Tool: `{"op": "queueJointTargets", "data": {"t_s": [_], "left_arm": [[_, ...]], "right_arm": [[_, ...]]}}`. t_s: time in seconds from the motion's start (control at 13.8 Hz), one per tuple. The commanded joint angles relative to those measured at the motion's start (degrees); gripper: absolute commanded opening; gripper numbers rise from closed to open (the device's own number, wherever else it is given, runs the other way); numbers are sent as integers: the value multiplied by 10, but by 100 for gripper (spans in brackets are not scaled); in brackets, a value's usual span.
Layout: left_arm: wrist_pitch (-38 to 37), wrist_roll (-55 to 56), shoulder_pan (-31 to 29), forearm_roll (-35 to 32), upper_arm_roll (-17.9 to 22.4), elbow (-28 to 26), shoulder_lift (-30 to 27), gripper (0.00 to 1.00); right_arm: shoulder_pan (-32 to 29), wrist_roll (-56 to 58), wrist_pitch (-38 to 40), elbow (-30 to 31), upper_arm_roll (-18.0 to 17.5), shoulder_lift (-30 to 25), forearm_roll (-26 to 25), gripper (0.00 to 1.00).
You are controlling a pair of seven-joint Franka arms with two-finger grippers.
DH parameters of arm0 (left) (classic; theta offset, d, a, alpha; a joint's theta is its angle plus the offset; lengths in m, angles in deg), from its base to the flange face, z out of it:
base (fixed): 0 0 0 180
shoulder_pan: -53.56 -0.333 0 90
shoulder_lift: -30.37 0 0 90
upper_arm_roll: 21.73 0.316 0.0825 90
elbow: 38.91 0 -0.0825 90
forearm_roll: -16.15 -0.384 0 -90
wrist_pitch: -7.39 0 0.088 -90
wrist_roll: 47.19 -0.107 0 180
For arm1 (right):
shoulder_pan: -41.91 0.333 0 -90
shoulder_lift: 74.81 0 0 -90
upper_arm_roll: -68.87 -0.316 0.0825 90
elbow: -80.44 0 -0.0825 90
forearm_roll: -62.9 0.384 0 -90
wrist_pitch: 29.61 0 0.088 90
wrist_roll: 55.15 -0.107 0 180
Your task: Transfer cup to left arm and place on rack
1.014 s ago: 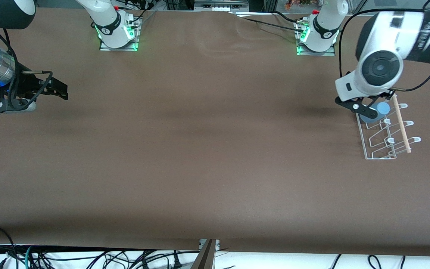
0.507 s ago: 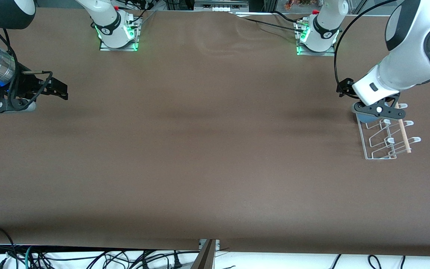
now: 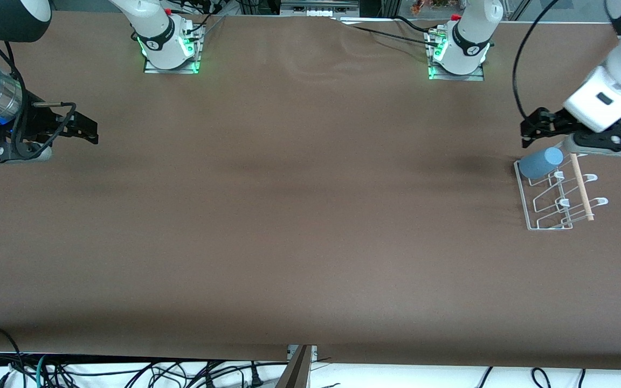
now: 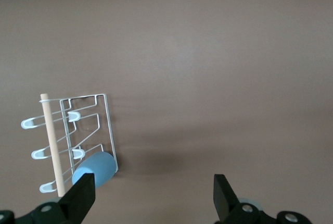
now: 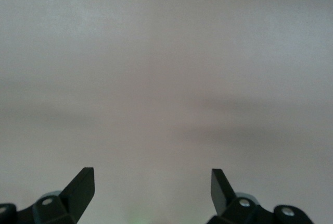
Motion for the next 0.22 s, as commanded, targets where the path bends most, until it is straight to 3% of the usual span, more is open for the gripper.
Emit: {"op": "queueJointTargets", "data": {"t_s": [0.0,0.14], "left_arm": [[8,4,13,13,11,-12,3,100],[8,4,11,13,11,-11,3,100]], "right_arm": [[-3,10,4,-11,-4,3,-7,99],[-2,10,4,-11,-4,3,-7,99]]}}
